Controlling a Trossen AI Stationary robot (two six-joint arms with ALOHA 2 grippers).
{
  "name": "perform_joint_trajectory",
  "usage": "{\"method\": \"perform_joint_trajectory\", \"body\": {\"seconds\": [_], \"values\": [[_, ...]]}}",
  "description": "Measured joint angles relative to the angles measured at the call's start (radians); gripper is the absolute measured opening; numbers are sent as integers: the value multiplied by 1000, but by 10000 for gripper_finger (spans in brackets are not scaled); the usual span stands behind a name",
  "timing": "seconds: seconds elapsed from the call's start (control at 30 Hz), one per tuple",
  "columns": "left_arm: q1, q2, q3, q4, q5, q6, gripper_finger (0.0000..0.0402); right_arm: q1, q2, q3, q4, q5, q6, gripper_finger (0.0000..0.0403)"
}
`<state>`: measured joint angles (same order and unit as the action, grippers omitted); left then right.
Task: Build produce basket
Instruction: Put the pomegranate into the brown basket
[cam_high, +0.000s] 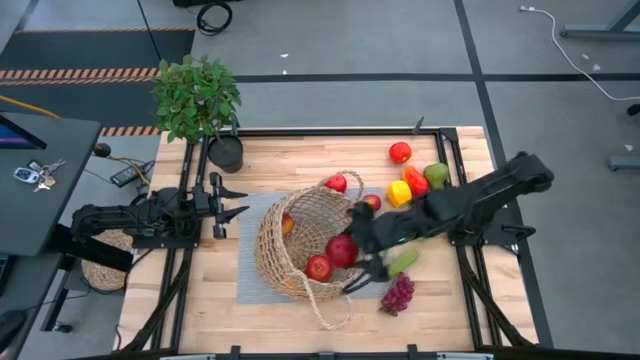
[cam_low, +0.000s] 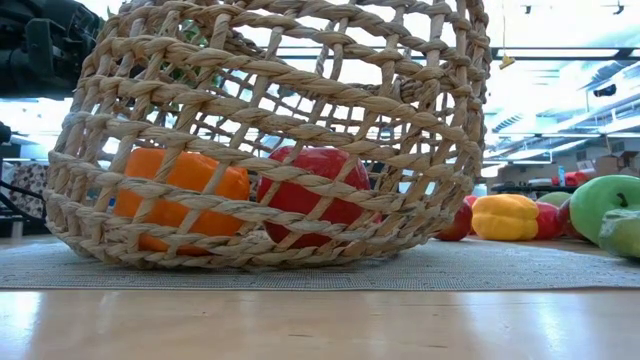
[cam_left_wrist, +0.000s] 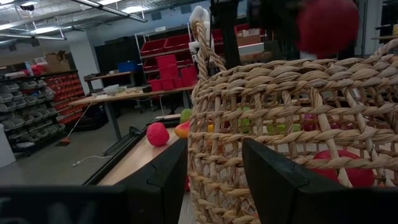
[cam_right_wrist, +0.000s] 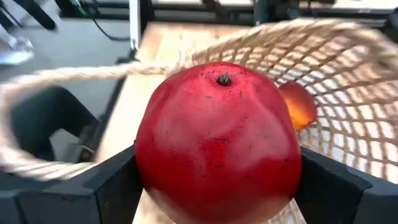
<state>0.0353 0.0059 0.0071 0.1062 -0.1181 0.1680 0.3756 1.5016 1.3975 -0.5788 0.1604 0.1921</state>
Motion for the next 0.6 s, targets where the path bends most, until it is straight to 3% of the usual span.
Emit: {"method": "perform_joint_trajectory", "body": {"seconds": [0.2, 0.33, 0.6], "values": [[0, 0, 0, 0, 0, 0, 160, -62, 172, 40, 2, -13, -61, 349], [0, 0, 0, 0, 0, 0, 160, -91, 261, 88, -7, -97, -143, 354], [0, 0, 0, 0, 0, 0, 160, -96, 289, 128, -64, -128, -177, 393]]}}
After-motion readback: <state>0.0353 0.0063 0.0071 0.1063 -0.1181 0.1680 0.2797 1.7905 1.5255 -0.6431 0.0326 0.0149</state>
